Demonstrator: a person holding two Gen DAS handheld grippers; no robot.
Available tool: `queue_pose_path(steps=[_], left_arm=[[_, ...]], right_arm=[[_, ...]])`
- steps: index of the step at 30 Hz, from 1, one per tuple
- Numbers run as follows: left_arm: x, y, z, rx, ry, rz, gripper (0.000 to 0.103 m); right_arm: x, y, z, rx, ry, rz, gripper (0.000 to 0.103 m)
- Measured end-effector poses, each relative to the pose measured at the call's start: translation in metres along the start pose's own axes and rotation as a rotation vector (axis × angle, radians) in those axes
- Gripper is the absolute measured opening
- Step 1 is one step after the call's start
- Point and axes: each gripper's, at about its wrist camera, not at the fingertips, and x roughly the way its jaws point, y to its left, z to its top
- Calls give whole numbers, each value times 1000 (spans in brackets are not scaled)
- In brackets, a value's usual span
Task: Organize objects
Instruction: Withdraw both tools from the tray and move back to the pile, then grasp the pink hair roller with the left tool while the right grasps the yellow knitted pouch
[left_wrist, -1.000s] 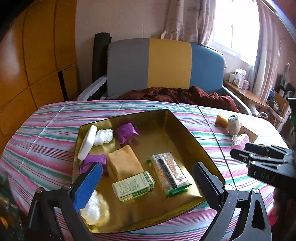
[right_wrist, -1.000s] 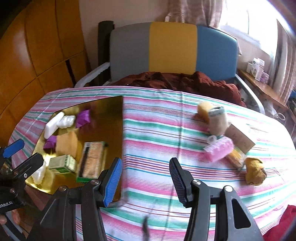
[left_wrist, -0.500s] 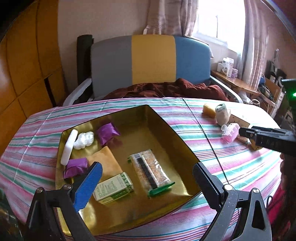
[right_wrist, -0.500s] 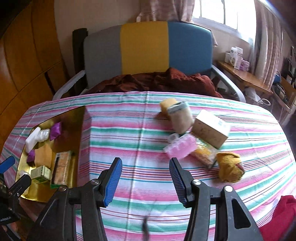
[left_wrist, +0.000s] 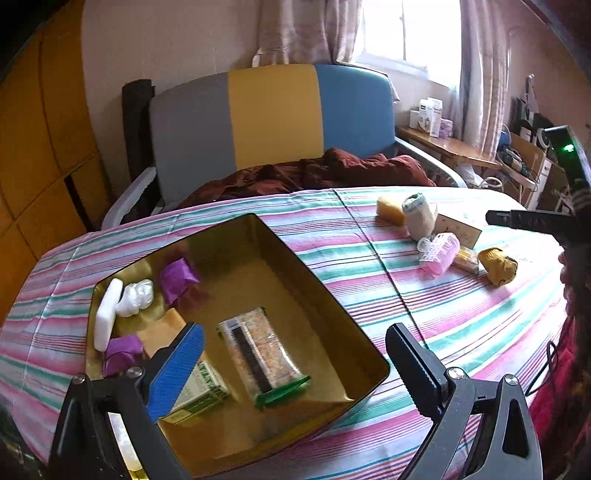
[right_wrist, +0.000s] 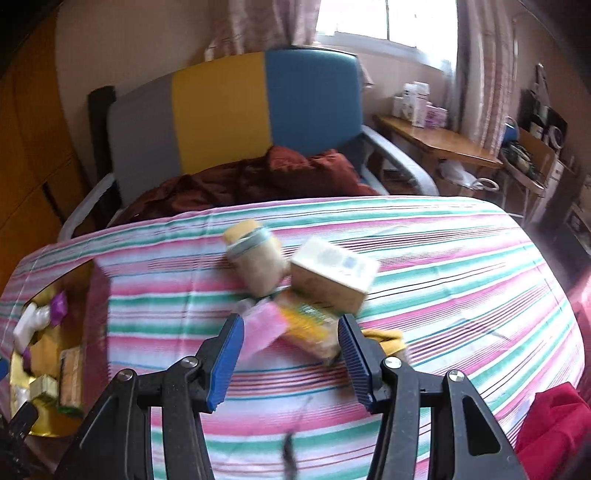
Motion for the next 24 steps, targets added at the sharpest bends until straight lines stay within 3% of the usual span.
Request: queue_pose_path(steps=[5,13,24], left_arm=[[8,-13,4,28,13,-10,99],[28,-38,11,73,43,-35,99],[60,-72,17,119,96,-79,99]], right_arm=[[14,-32,2,84,0,-23,54],[31,-67,-7,272,66,51,54],[42,-82,-11,356,128,91,54]])
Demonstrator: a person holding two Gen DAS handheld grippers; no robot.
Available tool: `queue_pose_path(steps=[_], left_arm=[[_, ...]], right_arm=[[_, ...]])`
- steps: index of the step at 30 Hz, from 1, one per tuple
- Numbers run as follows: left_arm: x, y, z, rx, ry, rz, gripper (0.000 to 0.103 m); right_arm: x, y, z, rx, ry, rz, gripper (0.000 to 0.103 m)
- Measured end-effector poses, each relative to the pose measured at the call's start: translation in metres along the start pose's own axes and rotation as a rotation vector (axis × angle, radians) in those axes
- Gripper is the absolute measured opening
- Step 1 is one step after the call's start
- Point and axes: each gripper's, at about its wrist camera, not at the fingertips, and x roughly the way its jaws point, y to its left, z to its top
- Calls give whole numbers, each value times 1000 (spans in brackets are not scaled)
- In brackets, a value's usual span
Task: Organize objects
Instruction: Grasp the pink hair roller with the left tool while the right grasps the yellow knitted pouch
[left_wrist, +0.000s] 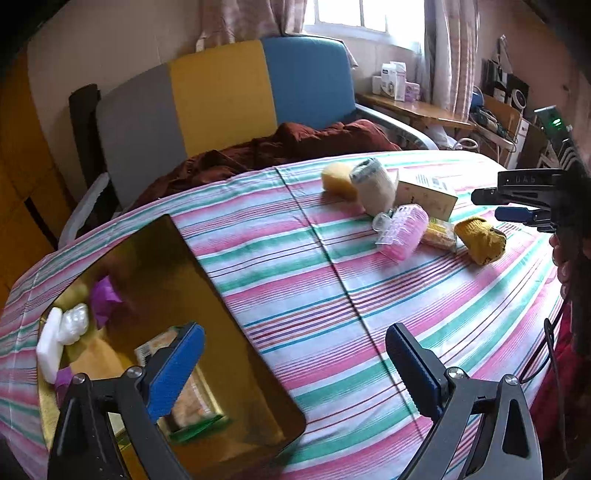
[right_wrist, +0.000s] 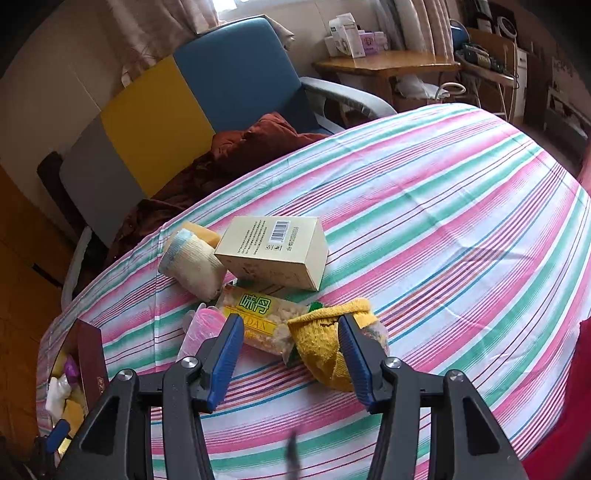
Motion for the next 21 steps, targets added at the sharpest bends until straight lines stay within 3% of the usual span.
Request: queue_pose_path(steps=[3,5,6,15,21], left_arm=[[10,-6,2,7,15,-9,99],[17,-11,5,7,28,-19,99],[21,-12,6,4,35,-27,99],[49,-23,24,-30,80,-92,99],[66,-40,43,-18,73,-143,99]], right_arm=[[3,-1,0,5,13,7,54],[4,-1,0,7,18,11,70],[4,-1,0,9,18,14,72],[3,-10,2,51,14,7,76],[1,-28,5,143,-4,-19,76]])
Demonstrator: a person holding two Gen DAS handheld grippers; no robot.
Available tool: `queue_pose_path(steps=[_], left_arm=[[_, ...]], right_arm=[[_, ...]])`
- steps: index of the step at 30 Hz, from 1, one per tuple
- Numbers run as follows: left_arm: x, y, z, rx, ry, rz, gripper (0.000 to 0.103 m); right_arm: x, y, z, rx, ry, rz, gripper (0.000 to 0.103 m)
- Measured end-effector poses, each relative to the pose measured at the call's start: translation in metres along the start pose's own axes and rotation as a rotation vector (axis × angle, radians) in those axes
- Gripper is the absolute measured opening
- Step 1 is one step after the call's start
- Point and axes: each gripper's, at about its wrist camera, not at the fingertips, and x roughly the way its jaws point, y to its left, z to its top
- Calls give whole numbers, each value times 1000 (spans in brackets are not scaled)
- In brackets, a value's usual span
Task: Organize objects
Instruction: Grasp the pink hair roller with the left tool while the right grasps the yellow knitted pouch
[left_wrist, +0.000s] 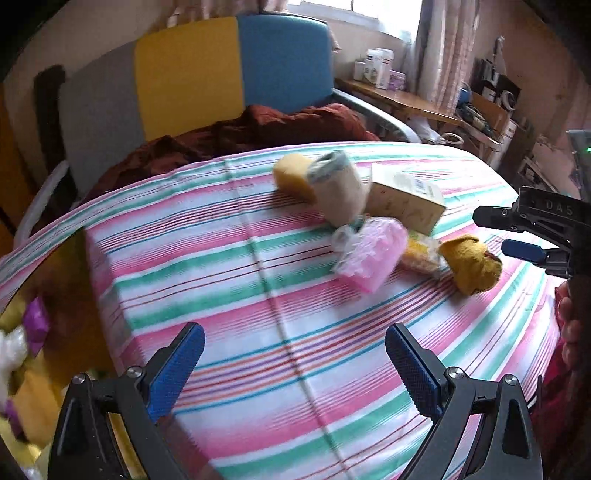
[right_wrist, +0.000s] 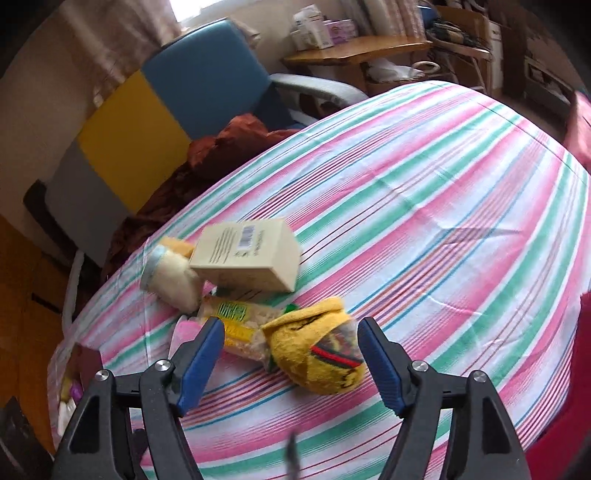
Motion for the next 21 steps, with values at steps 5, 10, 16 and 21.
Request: queue_pose_path(steps=[5,10,16,21], left_arm=[[18,-8,17,-59,40,-108,98],[44,-5,32,-277,148,-217,96],[72,2,41,-557,247,-277,96],[82,-3,47,-623,256,-242,97]], right_arm=[[-3,-10,4,62,-18,20,76],[-1,-8,4,49,-9,34,76],[-1,-9,4,55,-10,41,76],[1,-12,5,63,-6,41,76]])
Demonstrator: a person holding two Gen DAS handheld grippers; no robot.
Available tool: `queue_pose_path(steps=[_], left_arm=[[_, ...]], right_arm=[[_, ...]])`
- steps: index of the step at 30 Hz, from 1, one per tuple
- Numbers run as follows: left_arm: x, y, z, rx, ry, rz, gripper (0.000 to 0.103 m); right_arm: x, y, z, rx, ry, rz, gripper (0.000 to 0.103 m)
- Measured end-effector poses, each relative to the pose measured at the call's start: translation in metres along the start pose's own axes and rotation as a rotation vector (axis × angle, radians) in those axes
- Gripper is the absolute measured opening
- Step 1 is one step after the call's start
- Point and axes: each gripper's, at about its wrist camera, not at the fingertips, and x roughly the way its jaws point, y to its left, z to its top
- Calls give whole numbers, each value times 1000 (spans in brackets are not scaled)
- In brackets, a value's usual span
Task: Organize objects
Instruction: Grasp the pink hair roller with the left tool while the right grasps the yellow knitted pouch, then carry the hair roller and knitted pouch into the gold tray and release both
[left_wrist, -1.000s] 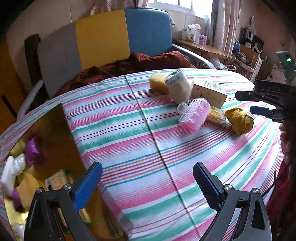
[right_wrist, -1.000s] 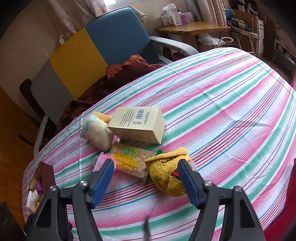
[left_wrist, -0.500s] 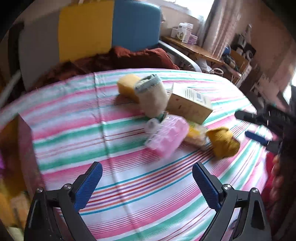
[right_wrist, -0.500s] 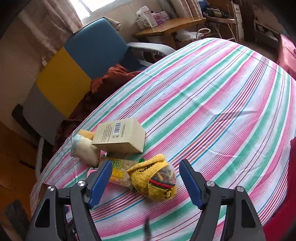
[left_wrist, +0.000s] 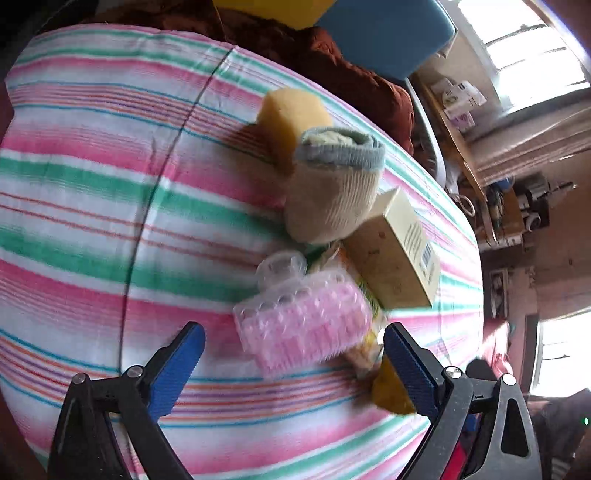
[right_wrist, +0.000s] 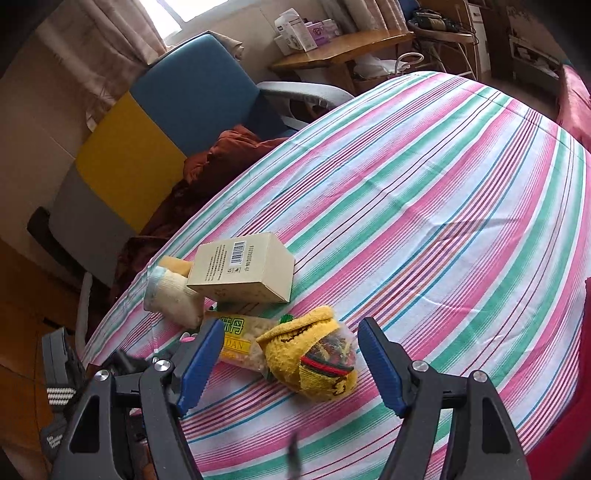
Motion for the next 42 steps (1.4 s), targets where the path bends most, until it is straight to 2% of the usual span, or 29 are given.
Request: queue_pose_path(steps=[3,6,7,11,18,25,27,28,35,42], left_arm=[[2,-5,2,6,-13,20,96],[3,-10,-3,90,-37,63,78],[3,-9,-5,118,-45,76,76],[-3,-4,-13,186,-59,45,75],[-21,7,-45,349,-70,74,75],[-42,23,-90,564,-96,146,75],[-46,27,-102,614,-111,160,75],[-46,29,-103,628,-115,156,75],[-28,19,-96,656,-124,184,75],[-28,20,-102,698,-156,190,75]], right_arm=[[2,-1,0,3,7,-7,76],[7,-3,1,8,22,-33,76],[9,-5,1,16,32,-37,76],[16,-10,1,34,58,-57,76],[31,-5,-3,-15,131,-100,76],[45,2,-12,-75,203,-148,76],[46,3,-14,-86,205,-160,64],[45,3,-14,-88,202,-157,53],[40,8,-16,-121,180,-166,50],[32,12,-14,-114,147,-121,50]])
